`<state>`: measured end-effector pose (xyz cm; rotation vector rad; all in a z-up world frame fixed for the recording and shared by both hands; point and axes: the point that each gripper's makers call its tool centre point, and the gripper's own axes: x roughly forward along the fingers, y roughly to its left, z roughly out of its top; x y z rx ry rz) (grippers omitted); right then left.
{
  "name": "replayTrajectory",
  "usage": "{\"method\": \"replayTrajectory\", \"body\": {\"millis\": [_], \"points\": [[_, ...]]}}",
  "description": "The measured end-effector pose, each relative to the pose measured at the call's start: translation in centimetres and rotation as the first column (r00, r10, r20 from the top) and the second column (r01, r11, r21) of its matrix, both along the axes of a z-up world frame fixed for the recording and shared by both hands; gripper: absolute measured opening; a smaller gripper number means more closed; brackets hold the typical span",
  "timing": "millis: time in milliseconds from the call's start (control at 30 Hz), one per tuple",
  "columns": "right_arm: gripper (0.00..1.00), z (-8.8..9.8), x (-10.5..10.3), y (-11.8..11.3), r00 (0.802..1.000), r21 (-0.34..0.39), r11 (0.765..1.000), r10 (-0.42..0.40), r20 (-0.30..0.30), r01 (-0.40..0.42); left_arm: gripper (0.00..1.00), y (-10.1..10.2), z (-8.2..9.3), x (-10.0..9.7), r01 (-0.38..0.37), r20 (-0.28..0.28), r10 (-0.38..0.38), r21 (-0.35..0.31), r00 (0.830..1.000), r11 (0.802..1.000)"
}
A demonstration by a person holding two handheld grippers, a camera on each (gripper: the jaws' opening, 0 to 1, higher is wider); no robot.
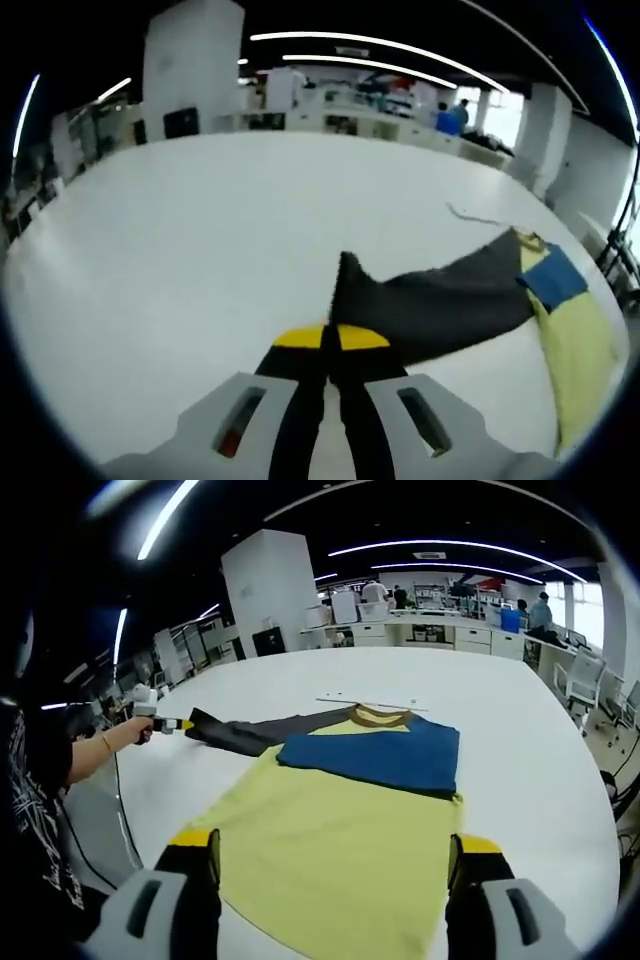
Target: Fold the garment on the visible template until the final outline fits inside the template.
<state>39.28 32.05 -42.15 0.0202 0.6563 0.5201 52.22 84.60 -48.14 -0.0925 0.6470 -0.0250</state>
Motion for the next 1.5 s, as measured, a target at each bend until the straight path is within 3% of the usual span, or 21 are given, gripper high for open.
{"method": "replayTrajectory", "body": {"millis": [167, 300, 367, 567, 733, 1167, 1333, 1500], "points": [[0.95, 0.0, -0.2, -0.1, 1.0, -0.001, 1.0, -0.004, 0.0, 0.004, 0.0, 0.1, -0.9, 0.0, 0.004, -0.033, -0.004, 0.005, 0.999, 1.0], [0.95, 0.1, -0.1, -0.2, 1.0, 0.0, 1.0, -0.012, 0.003, 0.012, 0.01, 0.1, -2.1, -0.7, 0.006, -0.095, -0.002, 0.042, 0.995, 0.999], [0.95, 0.1, -0.2, -0.2, 1.0, 0.001, 1.0, -0.013, 0.002, 0.013, 0.06, 0.4, -2.6, -0.8, -0.001, -0.11, 0.009, 0.07, 0.994, 0.998], [0.95, 0.0, -0.3, -0.4, 1.0, -0.006, 1.0, -0.02, -0.004, 0.02, 0.2, 0.3, -3.1, -0.9, -0.029, -0.113, 0.035, 0.061, 0.993, 0.998], [0.95, -0.1, -0.4, -0.4, 1.0, -0.006, 1.0, -0.023, -0.005, 0.023, 0.24, 0.7, -4.0, -1.4, -0.07, -0.132, 0.081, 0.089, 0.988, 0.994], [0.98, 0.1, -0.9, -1.2, 1.0, -0.024, 0.999, -0.027, -0.003, 0.027, 0.11, 0.5, -4.4, -1.1, -0.12, -0.12, 0.126, 0.056, 0.985, 0.991], [0.99, -0.1, -1.0, -1.4, 0.999, -0.034, 0.999, -0.032, -0.003, 0.032, 0.05, 0.4, -4.3, -0.7, -0.167, -0.094, 0.166, 0.003, 0.982, 0.986], [0.99, -0.1, -1.2, -1.4, 0.999, -0.03, 0.999, -0.034, 0.0, 0.034, 0.0, 0.2, -4.1, -0.7, -0.159, -0.091, 0.16, 0.019, 0.983, 0.987]]}}
